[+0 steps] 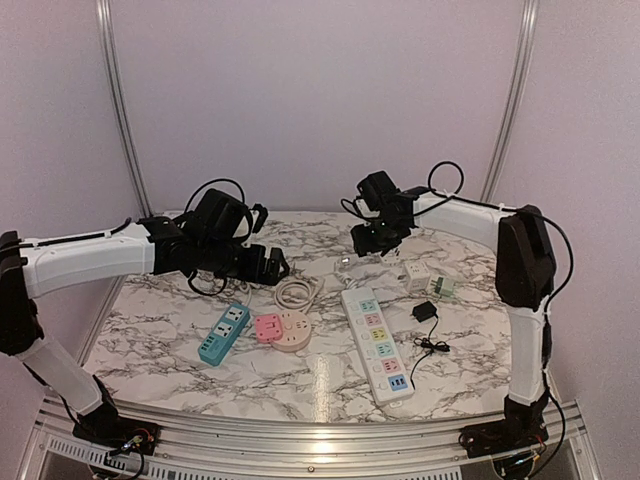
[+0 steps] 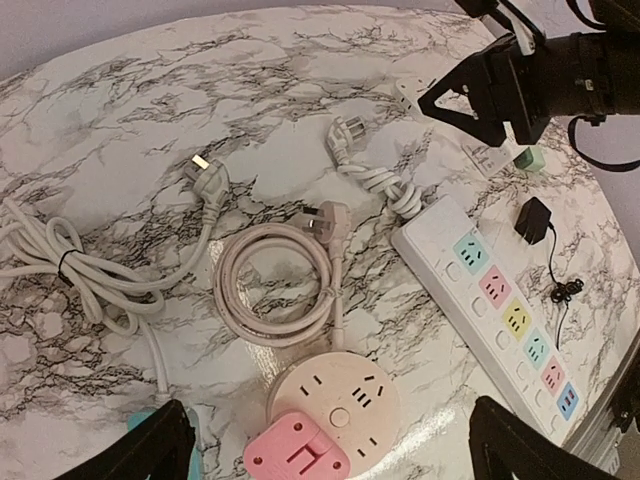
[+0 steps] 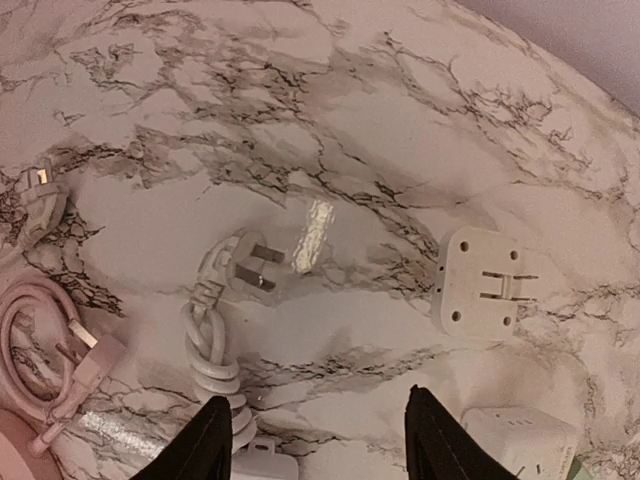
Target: Pull the plug off the socket
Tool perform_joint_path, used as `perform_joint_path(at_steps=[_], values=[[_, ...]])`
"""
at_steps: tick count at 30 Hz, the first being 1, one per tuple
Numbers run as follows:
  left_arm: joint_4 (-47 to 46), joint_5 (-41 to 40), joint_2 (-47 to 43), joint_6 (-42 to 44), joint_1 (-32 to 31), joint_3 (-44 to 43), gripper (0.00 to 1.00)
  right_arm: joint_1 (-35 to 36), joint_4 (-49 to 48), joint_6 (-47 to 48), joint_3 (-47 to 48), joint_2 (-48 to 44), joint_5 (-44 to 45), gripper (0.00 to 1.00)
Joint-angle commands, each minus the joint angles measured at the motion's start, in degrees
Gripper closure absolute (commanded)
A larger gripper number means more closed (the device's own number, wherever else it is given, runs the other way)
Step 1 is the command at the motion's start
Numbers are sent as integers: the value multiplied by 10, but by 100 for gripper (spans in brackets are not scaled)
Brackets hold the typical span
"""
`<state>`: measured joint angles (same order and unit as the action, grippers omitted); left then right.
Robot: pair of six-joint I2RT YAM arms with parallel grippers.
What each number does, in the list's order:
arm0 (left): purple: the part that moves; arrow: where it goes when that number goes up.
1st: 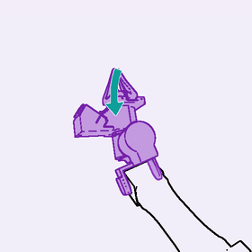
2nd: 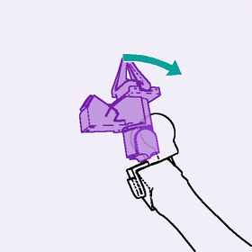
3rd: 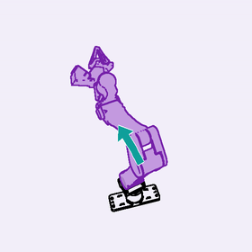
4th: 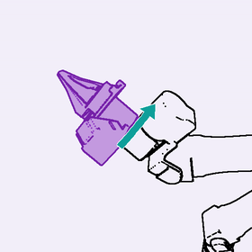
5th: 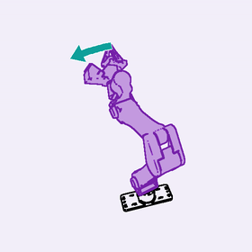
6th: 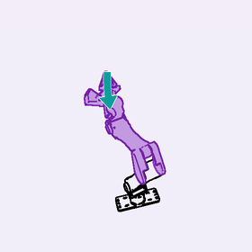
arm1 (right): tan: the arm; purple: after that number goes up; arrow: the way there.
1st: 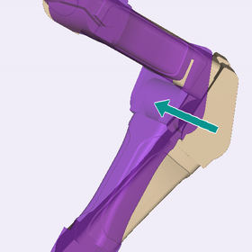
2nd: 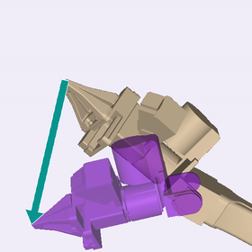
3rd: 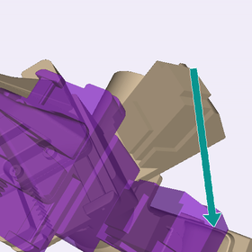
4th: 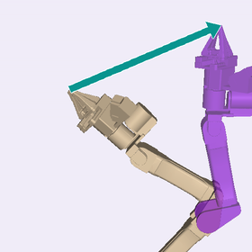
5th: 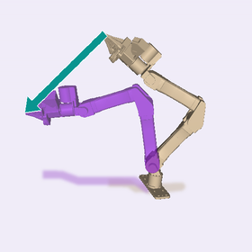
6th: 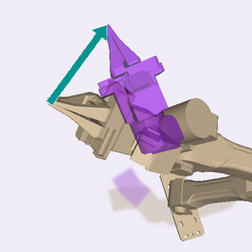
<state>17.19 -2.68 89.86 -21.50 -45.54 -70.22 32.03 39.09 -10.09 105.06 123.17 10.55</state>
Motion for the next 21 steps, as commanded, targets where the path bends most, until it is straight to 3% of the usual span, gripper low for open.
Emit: perform_joint_path(at_steps=[1,8,14,17,21], values=[[22,4,-53,-61,13,54,1,34,-52,-27,-66,-58,-93,44],[-39,85,-114,-164,46,176,1,104,-90,-47,-147,-99,-148,51],[-67,111,-126,-233,52,226,2,151,-133,-67,-199,-111,-193,66],[-112,138,-123,-279,61,263,5,167,-149,-73,-210,-108,-208,77],[-164,155,-106,-316,64,289,11,173,-168,-76,-214,-103,-224,83]])
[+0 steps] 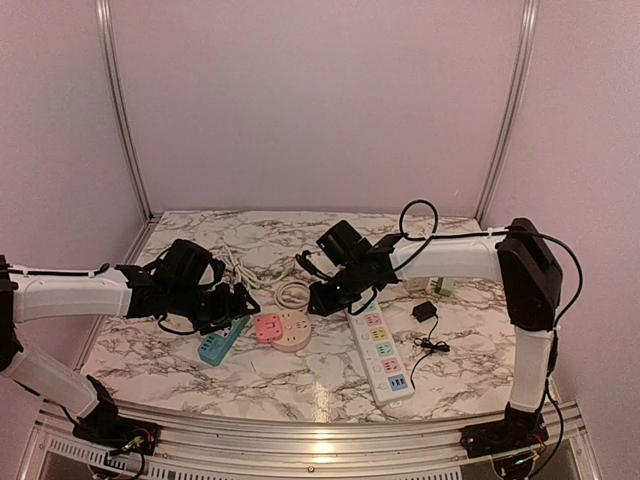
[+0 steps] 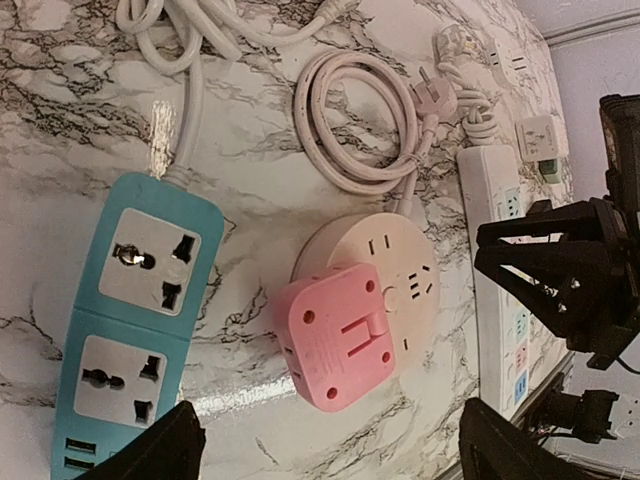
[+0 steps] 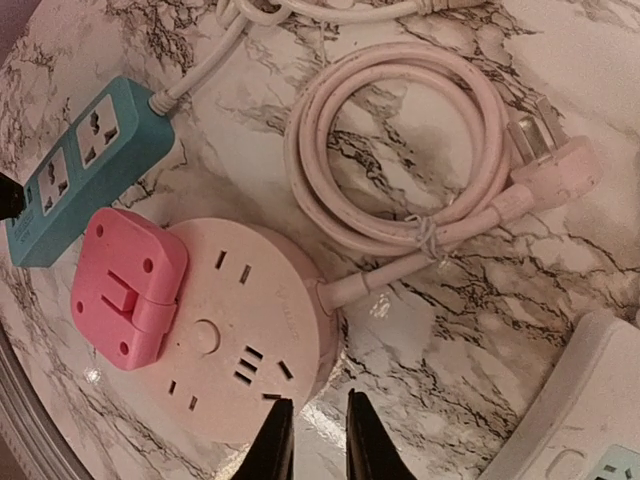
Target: Pull the plug off the socket
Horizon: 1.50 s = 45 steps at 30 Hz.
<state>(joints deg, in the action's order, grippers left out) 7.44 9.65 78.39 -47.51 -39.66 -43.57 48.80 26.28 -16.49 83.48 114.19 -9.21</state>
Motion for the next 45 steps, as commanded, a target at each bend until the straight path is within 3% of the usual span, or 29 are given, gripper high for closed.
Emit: perform_joint_path(at_steps=[1,14,26,33,45], values=[[-69,34,15,-60,5,24,13,6,-40,-13,4,-10,-28,85],[-120,55,83,-88,5,32,33,25,-51,-20,40,31,-33,89],[-180,84,125,-99,4,40,23,31,-61,-29,44,67,-43,92],[-233,112,151,-127,2,37,23,31,-67,-33,45,74,-40,93],[-295,139,139,-166,2,44,45,31,-78,-37,36,82,-41,93]])
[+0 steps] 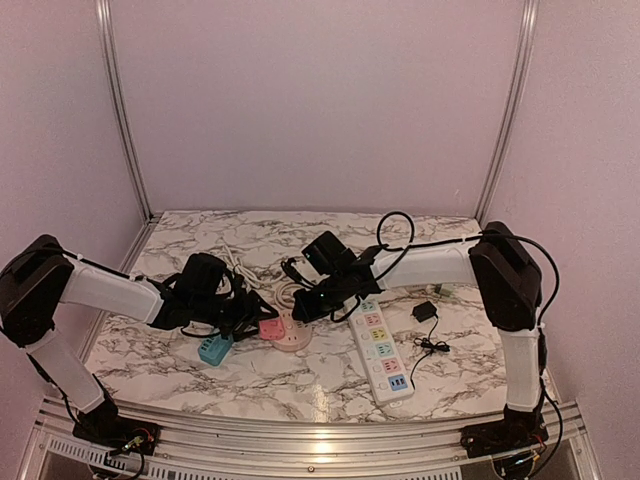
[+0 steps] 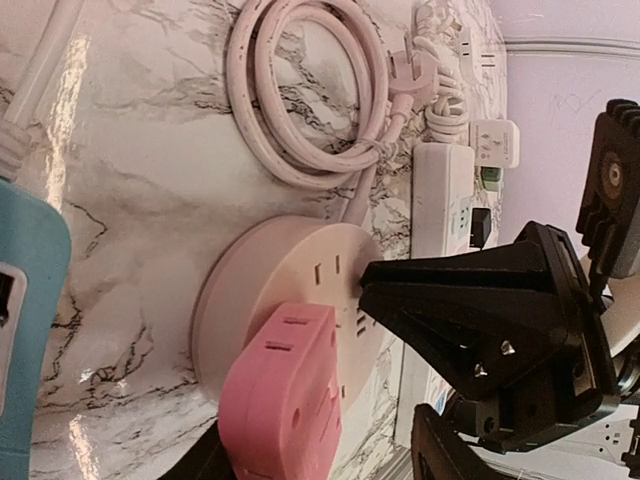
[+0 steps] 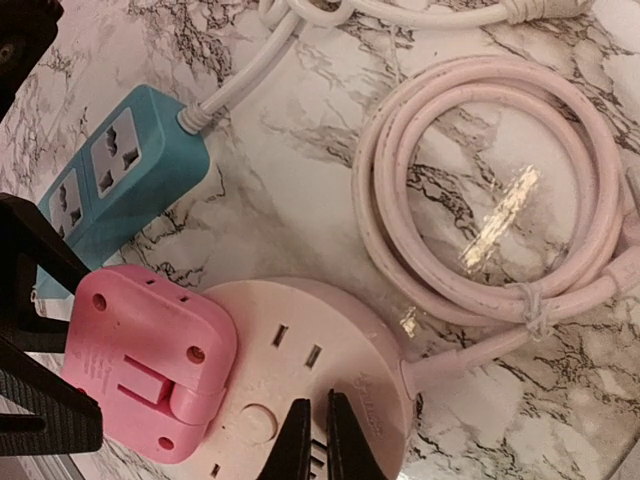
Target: Pull the plug off the socket
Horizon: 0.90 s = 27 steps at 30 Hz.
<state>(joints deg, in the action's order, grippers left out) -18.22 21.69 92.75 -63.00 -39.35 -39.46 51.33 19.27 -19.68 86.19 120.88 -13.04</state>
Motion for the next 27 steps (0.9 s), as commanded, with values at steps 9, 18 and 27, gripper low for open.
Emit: perform_joint_path(at_steps=[9,18,27], values=[[-25,25,9,-3,-1,-3,60,7,-12,-11,1,13,-1,93],[49,16,9,33,-1,-28,70,14,-13,-5,-5,7,5,93],[103,9,11,58,-2,-59,92,16,-19,-4,-22,11,13,93]])
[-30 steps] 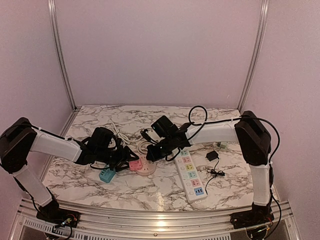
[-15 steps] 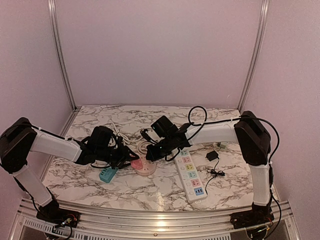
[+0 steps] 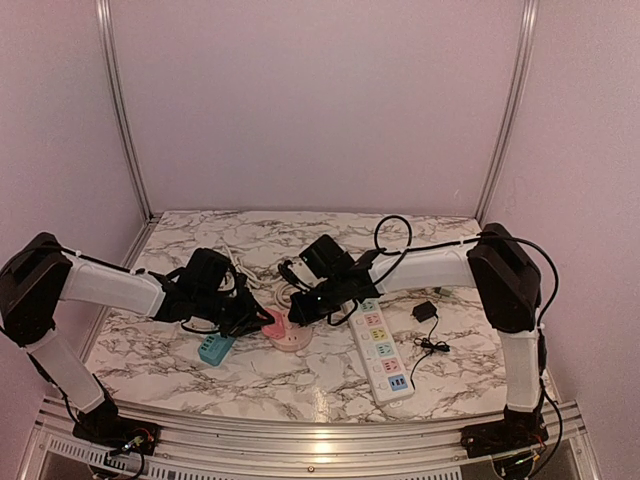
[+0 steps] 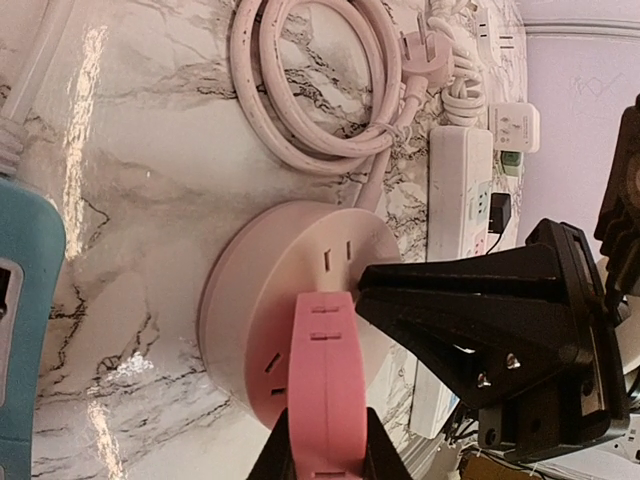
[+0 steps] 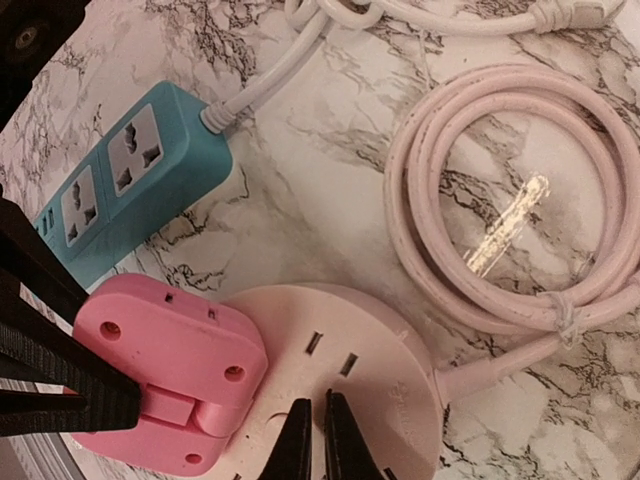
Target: Pull the plug off the socket
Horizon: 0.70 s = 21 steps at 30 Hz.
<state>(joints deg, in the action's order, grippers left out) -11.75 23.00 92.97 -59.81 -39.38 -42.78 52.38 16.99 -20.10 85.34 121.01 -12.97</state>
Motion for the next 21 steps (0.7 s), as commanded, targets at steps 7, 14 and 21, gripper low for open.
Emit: perform_joint_path(at_steps=[7,14,21], values=[[58,0,6,37,-3,-41,100,6,21,-4,-19,20,46,94],[26,14,1,22,-3,-43,100,8,41,5,-27,26,86,95],[4,23,3,12,-3,-45,100,24,57,12,-17,38,115,96]])
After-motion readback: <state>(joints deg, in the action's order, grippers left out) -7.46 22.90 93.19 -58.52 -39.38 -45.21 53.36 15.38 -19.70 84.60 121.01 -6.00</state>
